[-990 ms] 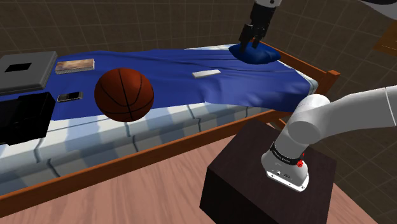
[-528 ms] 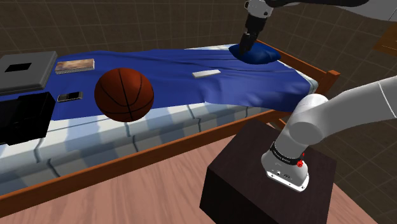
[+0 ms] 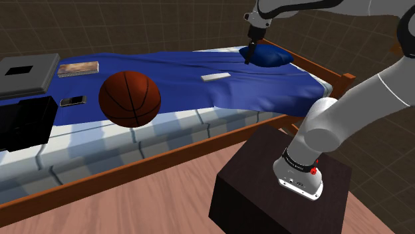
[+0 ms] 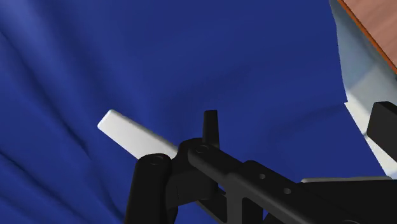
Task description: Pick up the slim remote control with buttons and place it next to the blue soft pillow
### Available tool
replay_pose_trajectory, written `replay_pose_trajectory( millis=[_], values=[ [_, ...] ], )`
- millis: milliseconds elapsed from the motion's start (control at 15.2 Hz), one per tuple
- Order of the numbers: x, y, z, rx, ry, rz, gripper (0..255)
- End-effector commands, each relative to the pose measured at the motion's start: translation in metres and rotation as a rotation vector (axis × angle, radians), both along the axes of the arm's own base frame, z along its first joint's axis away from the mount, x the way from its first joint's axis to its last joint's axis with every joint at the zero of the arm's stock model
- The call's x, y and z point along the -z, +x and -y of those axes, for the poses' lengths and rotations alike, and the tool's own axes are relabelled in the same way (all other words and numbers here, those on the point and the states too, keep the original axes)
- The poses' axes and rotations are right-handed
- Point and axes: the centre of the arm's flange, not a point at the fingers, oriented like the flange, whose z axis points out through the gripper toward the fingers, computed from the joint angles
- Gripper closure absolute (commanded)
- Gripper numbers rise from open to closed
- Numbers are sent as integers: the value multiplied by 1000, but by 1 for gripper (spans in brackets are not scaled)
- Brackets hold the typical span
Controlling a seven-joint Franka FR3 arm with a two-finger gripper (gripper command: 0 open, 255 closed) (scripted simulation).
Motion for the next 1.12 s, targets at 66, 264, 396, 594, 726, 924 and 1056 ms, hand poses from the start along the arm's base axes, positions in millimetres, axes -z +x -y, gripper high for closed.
replay_pose_trajectory(
  millis=[66, 264, 396, 594, 726, 924, 1056],
  values=[
    [23, 28, 19, -105, -6, -9, 0],
    [44, 58, 37, -204, -10, -18, 0],
    [59, 79, 47, -270, -13, -24, 0],
    [80, 111, 60, -370, -17, -33, 0],
    [95, 133, 66, -436, -19, -39, 0],
    [117, 167, 74, -535, -23, -47, 0],
    [132, 189, 77, -601, -26, -53, 0]
  ],
)
